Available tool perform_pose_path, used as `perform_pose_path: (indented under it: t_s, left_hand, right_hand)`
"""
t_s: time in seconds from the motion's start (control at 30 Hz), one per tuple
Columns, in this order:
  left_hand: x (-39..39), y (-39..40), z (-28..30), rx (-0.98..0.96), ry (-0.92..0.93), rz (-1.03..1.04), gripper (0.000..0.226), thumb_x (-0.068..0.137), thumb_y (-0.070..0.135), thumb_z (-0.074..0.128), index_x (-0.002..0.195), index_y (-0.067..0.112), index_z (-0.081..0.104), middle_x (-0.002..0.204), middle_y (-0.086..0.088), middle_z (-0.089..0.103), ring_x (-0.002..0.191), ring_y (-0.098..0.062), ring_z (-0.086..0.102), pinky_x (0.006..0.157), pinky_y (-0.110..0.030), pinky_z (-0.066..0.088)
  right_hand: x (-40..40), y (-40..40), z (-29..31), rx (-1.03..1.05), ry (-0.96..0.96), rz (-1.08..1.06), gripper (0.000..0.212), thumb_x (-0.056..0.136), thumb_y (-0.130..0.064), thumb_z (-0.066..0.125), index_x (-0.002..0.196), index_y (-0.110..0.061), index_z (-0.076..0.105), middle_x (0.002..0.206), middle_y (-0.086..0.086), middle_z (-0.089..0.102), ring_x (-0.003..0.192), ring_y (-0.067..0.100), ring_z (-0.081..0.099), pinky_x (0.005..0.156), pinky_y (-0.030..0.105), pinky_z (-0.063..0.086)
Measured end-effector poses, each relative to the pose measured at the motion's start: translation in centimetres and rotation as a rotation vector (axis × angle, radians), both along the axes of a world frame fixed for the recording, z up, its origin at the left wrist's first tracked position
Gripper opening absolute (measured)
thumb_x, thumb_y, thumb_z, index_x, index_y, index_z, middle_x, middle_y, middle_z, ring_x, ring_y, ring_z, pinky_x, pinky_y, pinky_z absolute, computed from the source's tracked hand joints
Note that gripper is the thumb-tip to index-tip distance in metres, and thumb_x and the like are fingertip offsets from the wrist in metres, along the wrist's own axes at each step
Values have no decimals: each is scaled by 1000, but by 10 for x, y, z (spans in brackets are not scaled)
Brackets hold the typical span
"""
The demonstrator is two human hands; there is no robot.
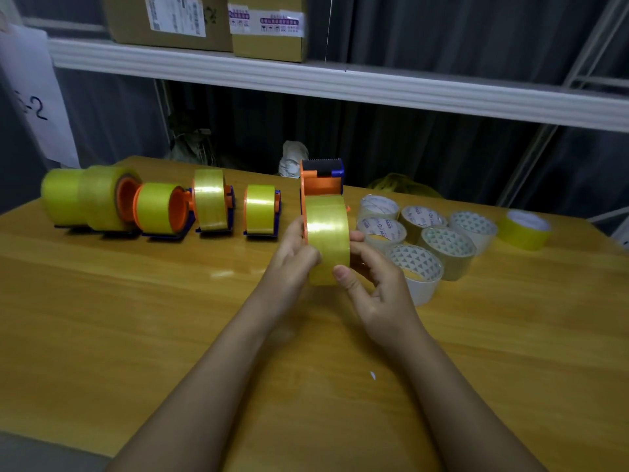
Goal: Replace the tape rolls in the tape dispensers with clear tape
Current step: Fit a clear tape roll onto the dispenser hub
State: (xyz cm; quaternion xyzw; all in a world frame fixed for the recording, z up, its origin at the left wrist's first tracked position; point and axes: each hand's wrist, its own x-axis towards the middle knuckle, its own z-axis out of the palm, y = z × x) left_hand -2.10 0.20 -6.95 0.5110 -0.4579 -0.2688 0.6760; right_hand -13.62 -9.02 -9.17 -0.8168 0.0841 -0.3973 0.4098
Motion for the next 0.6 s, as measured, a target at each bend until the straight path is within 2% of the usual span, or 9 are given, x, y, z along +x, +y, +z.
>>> perform_pose_path:
  t_s: [0.1,0.2,0.33,0.5,0.6]
  left_hand:
    - [-1,1,0,-2,-44,-8,60,71,18,53,130,10,44,110,-5,62,100,-9,62,79,-20,50]
    - [-2,2,0,-15,-72,-9,59,76,9,49,134,3,41,111,-4,62,101,-8,62,80,-18,49]
    - [0,1,-1,-19,-42,-4,75,68,29,55,137,4,39,116,-9,61,107,-17,61,85,-26,50]
    - [-2,1,-1,-24,18,18,80,65,43,54,137,10,42,111,-7,62,96,-14,64,68,-21,52]
    - [-2,0,0,-25,47,41,77,64,45,53,134,13,45,109,-7,64,94,-15,65,63,-21,53]
  right_hand:
    - [0,0,-1,27,-21,-5,39,89,-38,53,117,-11,62,117,-14,60,109,3,59,90,24,50]
    - [0,0,-1,39,-34,3,42,90,-36,54,117,-5,62,114,-2,64,106,8,62,88,25,51]
    - [0,-1,-1,13,-31,-17,41,89,-36,55,116,-7,63,116,-5,63,107,7,61,88,25,51]
    - [0,-2,-1,-58,-19,-41,35,88,-40,58,114,-19,63,121,-22,56,115,3,57,94,29,51]
    - [-3,-4,2,-185,-55,-167,36,83,-47,63,101,-15,65,110,-10,60,107,11,58,86,37,52]
